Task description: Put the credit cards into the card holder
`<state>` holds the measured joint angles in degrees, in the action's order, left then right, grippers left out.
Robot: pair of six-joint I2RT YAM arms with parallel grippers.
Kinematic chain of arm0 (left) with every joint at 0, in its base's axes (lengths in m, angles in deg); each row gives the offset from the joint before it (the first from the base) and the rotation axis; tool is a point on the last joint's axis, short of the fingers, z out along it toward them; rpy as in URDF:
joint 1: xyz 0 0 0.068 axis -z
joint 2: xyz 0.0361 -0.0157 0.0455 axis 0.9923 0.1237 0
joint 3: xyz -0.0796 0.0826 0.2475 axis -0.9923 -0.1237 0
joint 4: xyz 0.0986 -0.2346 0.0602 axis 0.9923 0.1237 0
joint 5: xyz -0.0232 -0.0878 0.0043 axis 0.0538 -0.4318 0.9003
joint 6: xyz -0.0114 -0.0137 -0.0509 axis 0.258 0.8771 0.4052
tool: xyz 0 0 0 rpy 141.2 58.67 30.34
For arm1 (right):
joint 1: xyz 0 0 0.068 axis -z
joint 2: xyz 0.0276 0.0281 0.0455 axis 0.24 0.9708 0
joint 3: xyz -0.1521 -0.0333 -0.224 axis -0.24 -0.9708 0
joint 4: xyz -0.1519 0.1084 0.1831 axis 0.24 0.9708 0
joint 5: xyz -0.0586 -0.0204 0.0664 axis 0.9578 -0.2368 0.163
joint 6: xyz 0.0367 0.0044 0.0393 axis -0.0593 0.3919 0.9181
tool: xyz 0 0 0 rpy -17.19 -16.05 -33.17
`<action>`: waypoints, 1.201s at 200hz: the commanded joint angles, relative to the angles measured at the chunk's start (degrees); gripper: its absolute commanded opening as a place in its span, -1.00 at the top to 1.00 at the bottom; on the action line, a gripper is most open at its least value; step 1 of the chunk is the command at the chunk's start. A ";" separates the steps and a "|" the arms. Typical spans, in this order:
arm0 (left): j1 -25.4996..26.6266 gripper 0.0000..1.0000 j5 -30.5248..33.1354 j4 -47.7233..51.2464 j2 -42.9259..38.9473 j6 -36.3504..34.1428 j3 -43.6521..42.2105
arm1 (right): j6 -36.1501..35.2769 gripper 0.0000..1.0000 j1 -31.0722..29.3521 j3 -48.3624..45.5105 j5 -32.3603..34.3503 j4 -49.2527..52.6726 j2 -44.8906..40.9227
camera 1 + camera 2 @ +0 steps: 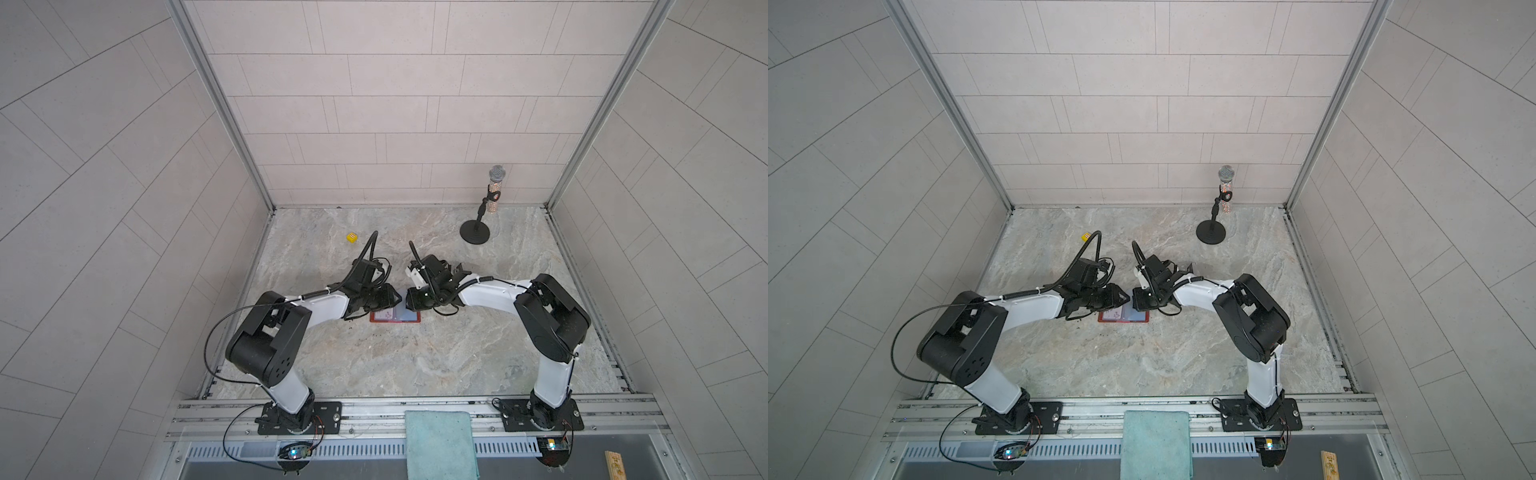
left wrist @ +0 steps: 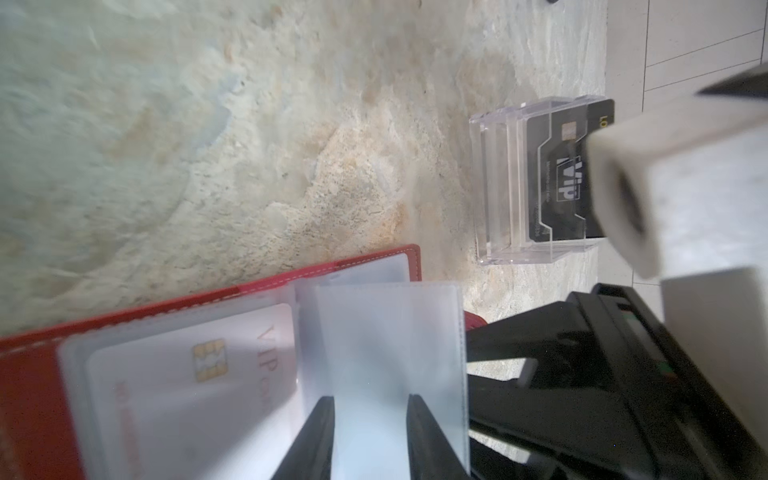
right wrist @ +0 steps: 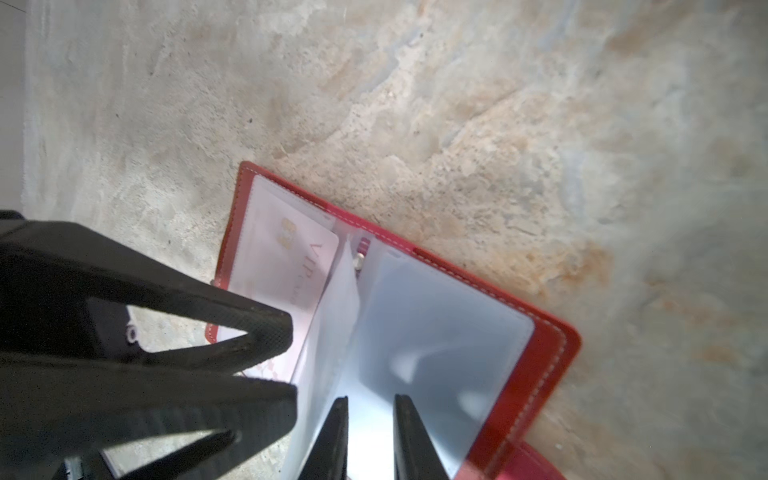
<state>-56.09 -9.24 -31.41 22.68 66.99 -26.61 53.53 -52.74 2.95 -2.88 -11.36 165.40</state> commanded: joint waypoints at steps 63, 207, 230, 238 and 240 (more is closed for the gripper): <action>-0.48 0.20 19.75 7.35 -16.87 -3.26 -5.95 | -0.95 0.41 -3.84 6.68 -2.65 0.28 6.03; -0.34 0.22 9.08 9.25 -11.04 -3.70 2.99 | -5.31 0.46 0.98 4.57 4.67 7.07 -7.81; 0.81 0.21 7.46 8.52 -7.10 -2.00 6.36 | -6.89 0.47 4.40 4.44 5.11 10.24 -10.53; 1.48 0.22 7.24 8.43 -5.59 -1.62 7.76 | -7.52 0.47 5.88 4.40 5.14 11.32 -11.31; 1.67 0.22 7.21 8.41 -5.17 -1.59 8.14 | -7.69 0.47 6.15 4.44 5.12 11.54 -11.49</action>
<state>-56.06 0.56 -22.55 14.22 63.89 -22.31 48.70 -49.55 8.16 0.57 -5.28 156.63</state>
